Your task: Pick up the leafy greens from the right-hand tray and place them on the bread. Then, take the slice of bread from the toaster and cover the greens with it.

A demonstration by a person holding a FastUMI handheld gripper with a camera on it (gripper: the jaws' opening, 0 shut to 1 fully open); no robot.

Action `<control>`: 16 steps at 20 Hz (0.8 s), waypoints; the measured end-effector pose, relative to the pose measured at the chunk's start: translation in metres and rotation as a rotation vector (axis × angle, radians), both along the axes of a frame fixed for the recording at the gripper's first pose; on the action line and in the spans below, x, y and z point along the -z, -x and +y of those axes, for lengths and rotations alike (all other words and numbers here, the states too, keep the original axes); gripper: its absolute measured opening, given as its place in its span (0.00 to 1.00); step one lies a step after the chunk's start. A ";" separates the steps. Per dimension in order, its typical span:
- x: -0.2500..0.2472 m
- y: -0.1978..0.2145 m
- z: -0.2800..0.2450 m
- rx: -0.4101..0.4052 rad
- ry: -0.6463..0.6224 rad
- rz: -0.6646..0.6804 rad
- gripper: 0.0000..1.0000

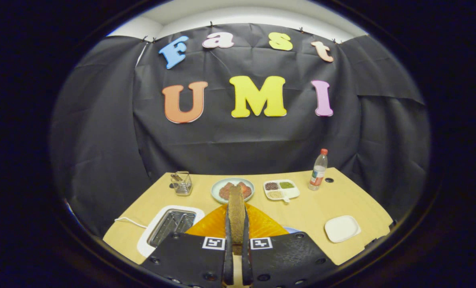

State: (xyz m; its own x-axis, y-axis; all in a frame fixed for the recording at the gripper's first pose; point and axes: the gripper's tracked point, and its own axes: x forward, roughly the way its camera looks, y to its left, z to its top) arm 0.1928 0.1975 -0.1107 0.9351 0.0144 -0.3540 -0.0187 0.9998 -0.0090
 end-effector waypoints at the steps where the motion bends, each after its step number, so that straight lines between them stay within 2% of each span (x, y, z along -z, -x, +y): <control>1: 0.011 -0.003 -0.006 0.002 -0.004 0.013 0.08; 10: 0.097 -0.019 -0.047 0.022 -0.066 0.115 0.08; 16: 0.123 -0.013 -0.065 0.012 -0.121 0.152 0.08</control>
